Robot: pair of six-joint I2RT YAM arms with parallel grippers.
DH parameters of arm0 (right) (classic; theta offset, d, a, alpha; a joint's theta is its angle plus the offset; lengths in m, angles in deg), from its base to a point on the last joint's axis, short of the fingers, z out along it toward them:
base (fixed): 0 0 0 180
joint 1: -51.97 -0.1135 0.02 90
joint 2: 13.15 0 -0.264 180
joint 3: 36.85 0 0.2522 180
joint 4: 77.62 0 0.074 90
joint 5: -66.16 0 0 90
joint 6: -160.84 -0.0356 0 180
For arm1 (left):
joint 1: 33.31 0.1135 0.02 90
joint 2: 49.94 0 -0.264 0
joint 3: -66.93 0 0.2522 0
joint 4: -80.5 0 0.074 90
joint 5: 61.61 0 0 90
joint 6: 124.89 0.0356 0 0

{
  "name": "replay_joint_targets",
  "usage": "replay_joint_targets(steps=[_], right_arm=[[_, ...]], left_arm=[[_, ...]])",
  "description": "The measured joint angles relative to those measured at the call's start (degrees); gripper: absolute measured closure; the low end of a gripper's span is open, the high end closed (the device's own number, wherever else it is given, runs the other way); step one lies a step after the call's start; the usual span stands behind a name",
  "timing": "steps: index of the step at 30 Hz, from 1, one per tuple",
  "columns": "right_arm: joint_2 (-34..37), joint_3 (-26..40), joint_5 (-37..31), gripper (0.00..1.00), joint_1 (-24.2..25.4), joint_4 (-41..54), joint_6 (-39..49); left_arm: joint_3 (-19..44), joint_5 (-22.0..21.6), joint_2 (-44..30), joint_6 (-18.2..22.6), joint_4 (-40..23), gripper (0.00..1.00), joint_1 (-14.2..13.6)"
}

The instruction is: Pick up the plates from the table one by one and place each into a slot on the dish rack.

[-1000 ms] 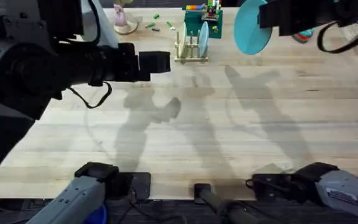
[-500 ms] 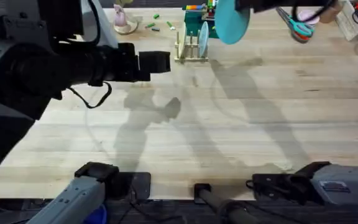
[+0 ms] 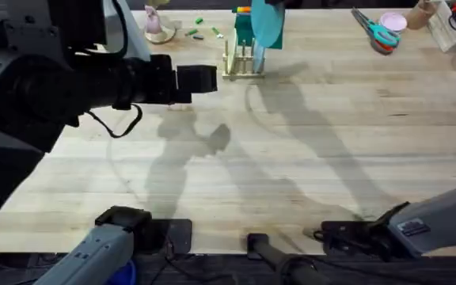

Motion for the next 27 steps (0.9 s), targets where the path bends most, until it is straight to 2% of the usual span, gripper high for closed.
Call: replay_joint_targets(steps=[9,27], right_arm=[[2.9,0.3,-3.5,0.972,0.0,-0.3,-3.1],[3.4,0.3,-8.7,0.972,-0.3,-3.8,-11.7]], left_arm=[[0.0,0.0,0.0,0.0,0.0,0.006,0.0],[0.0,0.0,0.0,0.0,-0.4,0.005,0.0]])
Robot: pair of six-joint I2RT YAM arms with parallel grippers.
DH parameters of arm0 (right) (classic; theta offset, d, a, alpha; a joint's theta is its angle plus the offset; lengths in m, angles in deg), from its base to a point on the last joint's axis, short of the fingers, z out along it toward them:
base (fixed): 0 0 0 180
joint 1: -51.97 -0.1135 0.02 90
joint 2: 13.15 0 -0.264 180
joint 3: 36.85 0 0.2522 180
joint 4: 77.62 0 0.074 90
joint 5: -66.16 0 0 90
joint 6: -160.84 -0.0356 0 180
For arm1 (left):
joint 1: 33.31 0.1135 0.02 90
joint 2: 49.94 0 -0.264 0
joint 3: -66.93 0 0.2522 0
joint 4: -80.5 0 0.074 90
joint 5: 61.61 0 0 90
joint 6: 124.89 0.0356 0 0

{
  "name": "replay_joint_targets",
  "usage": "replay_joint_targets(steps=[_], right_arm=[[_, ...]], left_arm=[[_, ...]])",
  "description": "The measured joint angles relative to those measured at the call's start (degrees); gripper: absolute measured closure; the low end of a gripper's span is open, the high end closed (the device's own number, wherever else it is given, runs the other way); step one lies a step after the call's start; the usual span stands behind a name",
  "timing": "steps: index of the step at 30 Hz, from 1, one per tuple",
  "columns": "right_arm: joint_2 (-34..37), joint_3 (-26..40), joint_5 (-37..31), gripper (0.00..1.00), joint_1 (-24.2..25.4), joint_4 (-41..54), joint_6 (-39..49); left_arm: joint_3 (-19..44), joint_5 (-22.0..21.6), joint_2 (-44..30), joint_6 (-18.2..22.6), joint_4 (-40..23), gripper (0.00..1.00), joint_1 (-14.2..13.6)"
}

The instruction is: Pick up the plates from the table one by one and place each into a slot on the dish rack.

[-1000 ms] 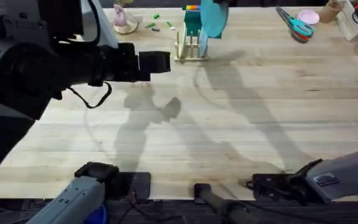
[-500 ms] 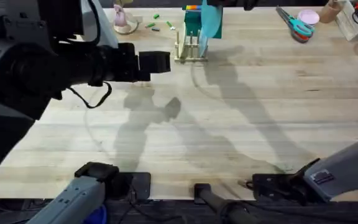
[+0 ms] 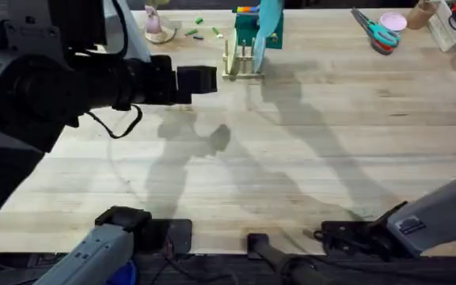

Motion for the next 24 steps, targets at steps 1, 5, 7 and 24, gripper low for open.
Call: replay_joint_targets(steps=[1,5,7,24], right_arm=[[0.3,0.1,-0.1,0.972,-0.1,-0.2,-0.1],[2.3,0.3,-0.3,0.972,-0.1,-0.7,-0.5],[3.6,0.3,-0.3,0.971,-0.2,-0.7,-0.5],[6.9,0.3,-0.3,0.972,-0.4,-1.6,-0.7]], left_arm=[[0.0,0.0,0.0,0.0,-0.2,0.005,0.0],[0.0,0.0,0.0,0.0,-1.0,0.004,0.0],[0.0,-0.2,0.0,0.0,-1.3,0.005,0.0],[0.0,-1.5,0.0,0.0,-2.5,0.005,0.0]])
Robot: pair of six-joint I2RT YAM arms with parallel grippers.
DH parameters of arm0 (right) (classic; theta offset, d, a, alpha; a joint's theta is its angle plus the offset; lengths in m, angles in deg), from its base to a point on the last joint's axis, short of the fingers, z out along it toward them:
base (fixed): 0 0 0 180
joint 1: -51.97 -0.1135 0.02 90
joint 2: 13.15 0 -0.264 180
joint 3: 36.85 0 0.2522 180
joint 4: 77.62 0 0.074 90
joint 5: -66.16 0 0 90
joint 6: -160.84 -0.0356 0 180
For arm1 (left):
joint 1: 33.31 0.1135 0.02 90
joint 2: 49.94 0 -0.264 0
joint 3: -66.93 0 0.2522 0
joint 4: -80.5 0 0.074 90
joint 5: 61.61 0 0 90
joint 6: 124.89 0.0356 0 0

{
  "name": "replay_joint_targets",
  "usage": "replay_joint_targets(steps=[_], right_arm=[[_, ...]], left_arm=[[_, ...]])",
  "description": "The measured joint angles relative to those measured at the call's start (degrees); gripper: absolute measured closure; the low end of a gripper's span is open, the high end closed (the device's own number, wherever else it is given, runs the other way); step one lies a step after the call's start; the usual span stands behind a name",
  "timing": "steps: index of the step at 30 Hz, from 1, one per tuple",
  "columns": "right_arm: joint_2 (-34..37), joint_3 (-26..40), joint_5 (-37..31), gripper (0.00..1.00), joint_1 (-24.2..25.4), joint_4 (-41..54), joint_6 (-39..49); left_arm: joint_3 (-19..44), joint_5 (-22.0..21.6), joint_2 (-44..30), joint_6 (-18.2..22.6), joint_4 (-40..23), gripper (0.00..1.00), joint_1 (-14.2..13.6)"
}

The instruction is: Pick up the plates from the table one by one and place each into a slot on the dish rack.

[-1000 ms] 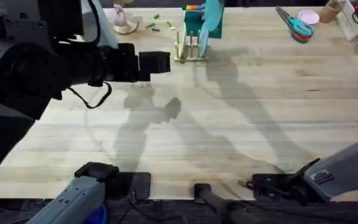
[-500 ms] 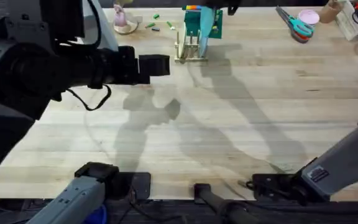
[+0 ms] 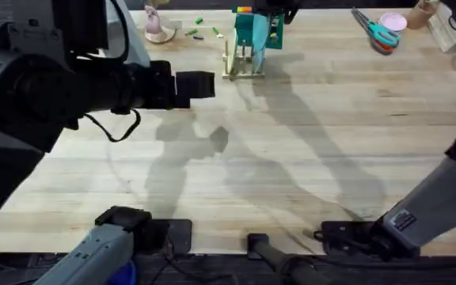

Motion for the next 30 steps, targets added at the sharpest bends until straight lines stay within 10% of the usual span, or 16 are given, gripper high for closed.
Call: replay_joint_targets(steps=[30], right_arm=[[6.1,0.0,-0.2,0.971,0.0,-3.4,-1.3]], left_arm=[[0.0,0.0,0.0,0.0,0.0,0.006,0.0]])
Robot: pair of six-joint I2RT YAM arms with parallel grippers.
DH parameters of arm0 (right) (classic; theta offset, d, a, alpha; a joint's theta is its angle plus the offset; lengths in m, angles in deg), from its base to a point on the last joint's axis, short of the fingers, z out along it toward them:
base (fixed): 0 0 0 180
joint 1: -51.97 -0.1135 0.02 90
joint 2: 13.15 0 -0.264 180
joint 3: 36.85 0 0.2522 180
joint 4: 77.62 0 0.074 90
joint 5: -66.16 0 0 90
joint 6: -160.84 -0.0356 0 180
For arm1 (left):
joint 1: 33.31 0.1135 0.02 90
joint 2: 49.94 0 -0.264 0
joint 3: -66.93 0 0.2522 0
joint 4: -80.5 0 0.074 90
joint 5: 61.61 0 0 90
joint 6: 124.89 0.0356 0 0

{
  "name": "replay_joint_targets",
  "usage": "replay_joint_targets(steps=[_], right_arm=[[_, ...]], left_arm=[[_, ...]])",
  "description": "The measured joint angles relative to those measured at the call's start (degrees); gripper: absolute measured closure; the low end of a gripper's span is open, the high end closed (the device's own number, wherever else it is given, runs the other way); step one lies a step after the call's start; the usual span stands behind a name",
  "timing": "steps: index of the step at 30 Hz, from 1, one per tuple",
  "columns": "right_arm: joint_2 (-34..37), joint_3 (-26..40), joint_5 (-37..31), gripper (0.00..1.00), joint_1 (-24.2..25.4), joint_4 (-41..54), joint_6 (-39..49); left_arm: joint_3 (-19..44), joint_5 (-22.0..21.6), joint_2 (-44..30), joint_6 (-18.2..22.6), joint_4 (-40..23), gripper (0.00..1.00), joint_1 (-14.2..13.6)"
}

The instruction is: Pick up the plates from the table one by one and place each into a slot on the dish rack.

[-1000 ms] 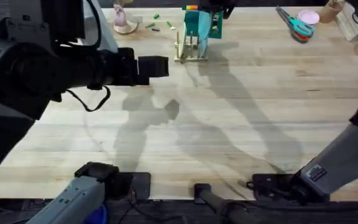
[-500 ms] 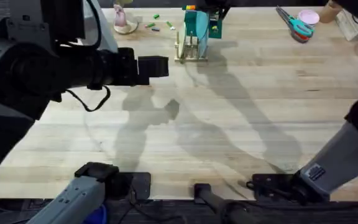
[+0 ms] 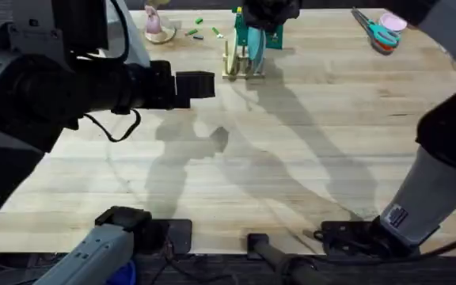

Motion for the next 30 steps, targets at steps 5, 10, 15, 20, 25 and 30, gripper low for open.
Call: replay_joint_targets(steps=[5,10,15,20,25,30], right_arm=[[0.7,0.0,0.0,0.971,0.0,-0.5,0.0],[1.2,0.0,-0.1,0.972,0.0,-0.8,0.0],[3.2,0.0,-0.2,0.971,0.0,-1.0,-0.1],[4.4,0.0,-0.2,0.971,-0.4,-0.9,-0.2],[4.4,0.0,-0.2,0.971,-0.4,-0.8,-0.2],[4.4,0.0,-0.2,0.972,-0.4,-0.9,-0.2]], left_arm=[[0.0,0.0,0.0,0.0,0.0,0.006,0.0],[0.0,0.0,0.0,0.0,0.0,0.006,0.0],[0.0,0.0,0.0,0.0,0.0,0.006,0.0],[0.0,0.0,0.0,0.0,0.0,0.005,0.0],[0.0,0.0,0.0,0.0,0.0,0.005,0.0],[0.0,0.0,0.0,0.0,0.0,0.005,0.0]])
